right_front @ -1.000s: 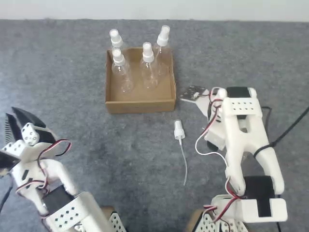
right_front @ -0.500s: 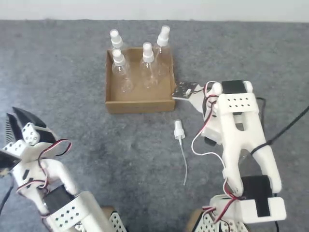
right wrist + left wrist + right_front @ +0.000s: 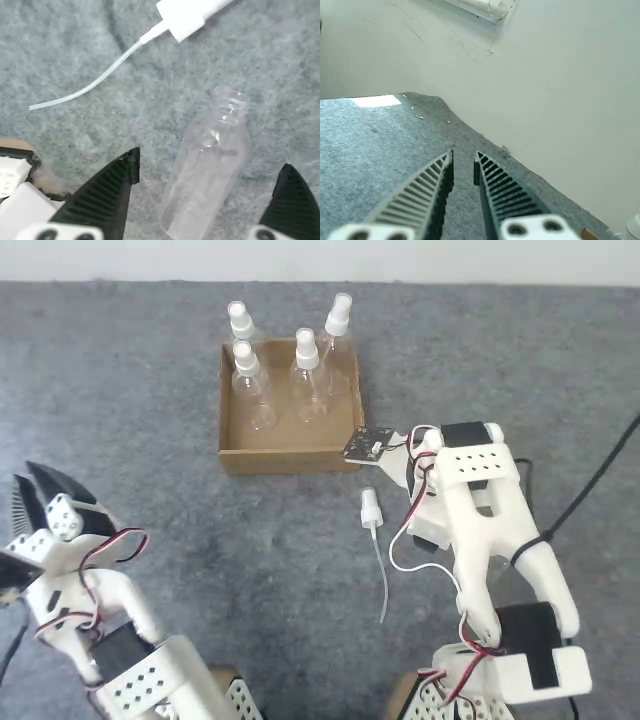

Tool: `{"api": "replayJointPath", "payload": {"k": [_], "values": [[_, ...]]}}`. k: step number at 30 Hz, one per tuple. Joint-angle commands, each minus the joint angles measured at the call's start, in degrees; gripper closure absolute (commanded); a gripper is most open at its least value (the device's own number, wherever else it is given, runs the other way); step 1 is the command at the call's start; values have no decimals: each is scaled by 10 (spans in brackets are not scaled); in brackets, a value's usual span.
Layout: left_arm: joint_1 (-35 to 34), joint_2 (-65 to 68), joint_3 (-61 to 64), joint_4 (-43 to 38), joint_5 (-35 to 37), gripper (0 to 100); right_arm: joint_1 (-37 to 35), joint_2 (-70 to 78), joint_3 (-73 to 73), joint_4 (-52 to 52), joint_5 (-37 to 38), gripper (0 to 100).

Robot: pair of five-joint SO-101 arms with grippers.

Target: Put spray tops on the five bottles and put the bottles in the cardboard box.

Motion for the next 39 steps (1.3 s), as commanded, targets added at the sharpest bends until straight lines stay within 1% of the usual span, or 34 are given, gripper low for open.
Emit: {"api": "replayJointPath", "payload": {"k": [1,8,14,28,33,39], "values": [[4,-8,-6,-20,-6,934,-4,-23,7,-34,6,630],[4,-8,-6,-20,-6,934,-2,51,4,-59,6,633],[4,-8,-6,-20,-6,934,7,58,-11,-62,7,711],[4,-8,-6,-20,-6,934,11,78,-9,-62,8,708],[4,-8,-6,-20,-6,934,26,121,-11,-84,8,709],[4,-8,-6,-20,-6,934,47,123,-11,-91,8,709]]}}
